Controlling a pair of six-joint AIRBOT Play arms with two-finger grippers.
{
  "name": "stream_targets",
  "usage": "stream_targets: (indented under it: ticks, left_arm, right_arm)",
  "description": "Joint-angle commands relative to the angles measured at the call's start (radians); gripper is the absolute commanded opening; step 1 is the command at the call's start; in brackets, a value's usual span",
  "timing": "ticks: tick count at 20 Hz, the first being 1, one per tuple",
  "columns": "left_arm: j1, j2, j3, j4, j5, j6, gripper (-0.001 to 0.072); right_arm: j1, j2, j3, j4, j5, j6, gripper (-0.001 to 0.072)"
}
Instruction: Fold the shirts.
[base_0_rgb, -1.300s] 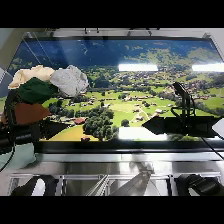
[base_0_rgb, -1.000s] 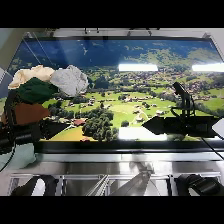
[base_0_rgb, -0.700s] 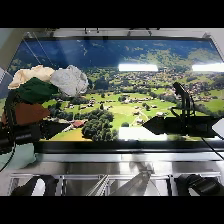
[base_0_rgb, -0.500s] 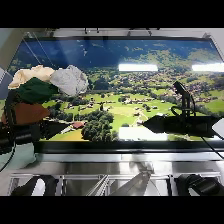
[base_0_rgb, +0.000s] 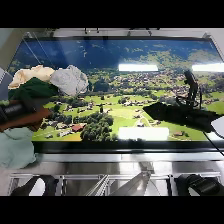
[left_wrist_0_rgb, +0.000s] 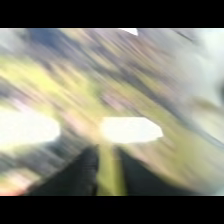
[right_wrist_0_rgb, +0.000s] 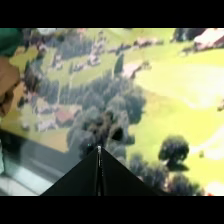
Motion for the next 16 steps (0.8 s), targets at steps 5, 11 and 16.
stream_targets:
  ticks: [5, 11, 16]
  left_arm:
    - [-0.018, -0.701, 0.586, 0.276, 0.011, -0.012, 0.0707]
    - [-0.174, -1.095, 0.874, 0.258, 0.072, -0.021, 0.0706]
    - [-0.254, -1.218, 1.099, 0.376, -0.069, -0.175, 0.0005]
  right_arm:
    - [-0.171, -0.179, 0.0, -0.04, -0.055, -0.003, 0.0671]
    - [-0.219, -0.301, 0.0, -0.037, -0.055, -0.003, 0.0671]
    - [-0.219, -0.324, 0.002, -0.037, -0.051, -0.003, 0.0651]
